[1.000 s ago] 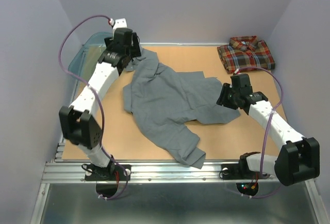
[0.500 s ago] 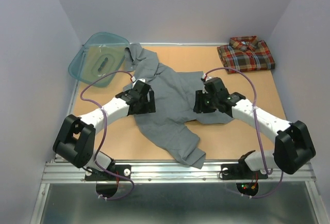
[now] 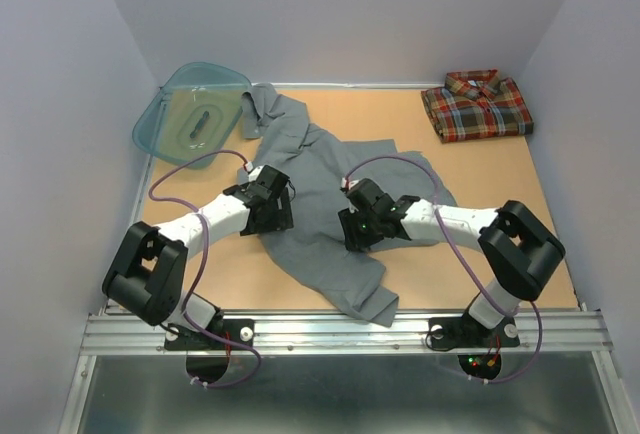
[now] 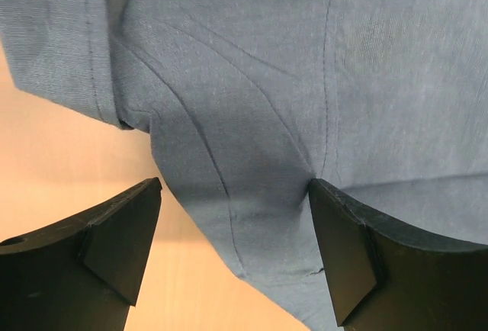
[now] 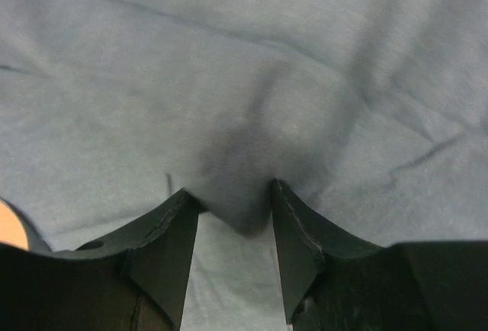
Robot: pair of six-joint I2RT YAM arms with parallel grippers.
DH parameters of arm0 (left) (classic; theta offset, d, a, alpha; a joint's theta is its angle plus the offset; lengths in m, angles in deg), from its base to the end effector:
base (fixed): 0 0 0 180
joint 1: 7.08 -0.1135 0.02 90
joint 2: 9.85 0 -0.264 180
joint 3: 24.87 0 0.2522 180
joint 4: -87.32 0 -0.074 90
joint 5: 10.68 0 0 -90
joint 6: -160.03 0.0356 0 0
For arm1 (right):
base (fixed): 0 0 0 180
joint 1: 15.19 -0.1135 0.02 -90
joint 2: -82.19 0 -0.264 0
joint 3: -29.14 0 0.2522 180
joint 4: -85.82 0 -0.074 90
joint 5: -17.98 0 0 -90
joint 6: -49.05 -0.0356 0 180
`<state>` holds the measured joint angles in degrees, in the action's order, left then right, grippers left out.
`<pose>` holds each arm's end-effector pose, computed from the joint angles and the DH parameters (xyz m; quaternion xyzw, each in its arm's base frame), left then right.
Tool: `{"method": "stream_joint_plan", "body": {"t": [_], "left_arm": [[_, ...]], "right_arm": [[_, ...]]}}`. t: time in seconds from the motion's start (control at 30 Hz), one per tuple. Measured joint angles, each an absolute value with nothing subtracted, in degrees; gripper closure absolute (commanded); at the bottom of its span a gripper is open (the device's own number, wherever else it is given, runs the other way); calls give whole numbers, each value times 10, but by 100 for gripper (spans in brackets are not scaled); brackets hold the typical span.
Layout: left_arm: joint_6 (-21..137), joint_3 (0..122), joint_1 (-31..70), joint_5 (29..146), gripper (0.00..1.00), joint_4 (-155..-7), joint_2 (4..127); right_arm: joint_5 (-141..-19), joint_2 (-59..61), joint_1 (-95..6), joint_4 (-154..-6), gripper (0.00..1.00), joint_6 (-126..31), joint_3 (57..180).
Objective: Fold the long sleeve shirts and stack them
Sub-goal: Flatten the shirt out
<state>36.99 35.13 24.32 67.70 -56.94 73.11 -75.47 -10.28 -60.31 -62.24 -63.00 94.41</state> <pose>0.2397 -0.1379 0.1841 -0.0410 0.9575 -0.0606 0.2790 0.2185 0.2225 0.1679 -0.2005 0.9425 0.1713 0.2055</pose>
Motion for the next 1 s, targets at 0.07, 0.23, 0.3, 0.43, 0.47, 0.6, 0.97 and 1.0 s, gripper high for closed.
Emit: {"method": "stream_joint_plan", "body": {"t": [0.07,0.23,0.3,0.43,0.47,0.6,0.97,1.0], "left_arm": [[369,351,238,670,11,-561,723],[369,358,225,649,11,-536,684],[371,372,221,640,11,-524,671],[376,401,221,637,11,-519,642],[376,404,221,637,11,-520,638],[383,408,221,654,10,-532,632],[390,380,234,740,10,-590,676],[389,373,235,745,11,-595,677]], "right_arm": [[-757,-110,-621,-632,51,-630,944],[-786,-118,-670,-651,51,-638,945],[-810,-123,-689,-653,50,-644,948],[-836,-130,-709,-623,46,-644,968],[-829,-128,-713,-604,45,-641,980],[-790,-111,-690,-554,45,-612,1034],[-691,-115,-416,-526,38,-503,1171],[-688,-132,-399,-525,37,-498,1181]]}}
